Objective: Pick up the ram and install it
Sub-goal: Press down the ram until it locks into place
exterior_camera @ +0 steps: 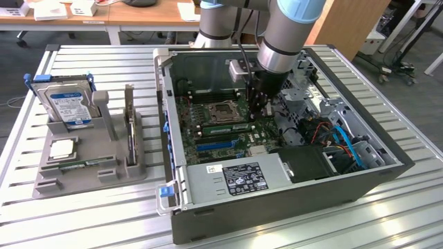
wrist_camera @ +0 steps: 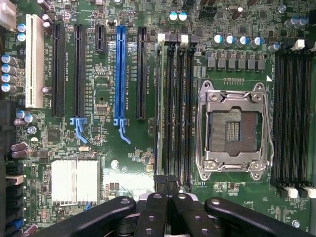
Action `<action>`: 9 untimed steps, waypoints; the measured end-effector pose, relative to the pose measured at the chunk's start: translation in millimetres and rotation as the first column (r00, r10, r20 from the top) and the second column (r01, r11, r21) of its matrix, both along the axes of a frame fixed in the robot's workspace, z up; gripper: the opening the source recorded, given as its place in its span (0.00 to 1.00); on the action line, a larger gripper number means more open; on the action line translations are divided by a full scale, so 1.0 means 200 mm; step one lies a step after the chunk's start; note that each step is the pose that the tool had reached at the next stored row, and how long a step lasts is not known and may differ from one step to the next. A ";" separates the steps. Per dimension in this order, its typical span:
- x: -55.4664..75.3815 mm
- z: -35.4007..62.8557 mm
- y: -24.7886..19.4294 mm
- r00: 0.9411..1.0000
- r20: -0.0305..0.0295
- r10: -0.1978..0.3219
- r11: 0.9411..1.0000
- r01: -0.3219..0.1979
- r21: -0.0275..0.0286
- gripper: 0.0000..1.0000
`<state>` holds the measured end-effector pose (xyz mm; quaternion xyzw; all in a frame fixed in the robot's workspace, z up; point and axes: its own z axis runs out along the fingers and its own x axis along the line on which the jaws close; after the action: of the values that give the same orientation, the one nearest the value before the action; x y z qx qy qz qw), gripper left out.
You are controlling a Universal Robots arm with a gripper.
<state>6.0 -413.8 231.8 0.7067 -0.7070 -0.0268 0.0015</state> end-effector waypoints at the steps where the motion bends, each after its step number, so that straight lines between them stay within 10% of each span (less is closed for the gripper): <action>1: 0.00 0.000 0.000 1.000 0.000 0.000 1.000 0.000 0.000 0.10; 9: 0.00 -0.008 0.000 1.000 0.000 0.000 1.000 0.000 0.000 0.10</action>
<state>6.5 -413.8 230.3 0.7067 -0.7070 -0.0267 0.0015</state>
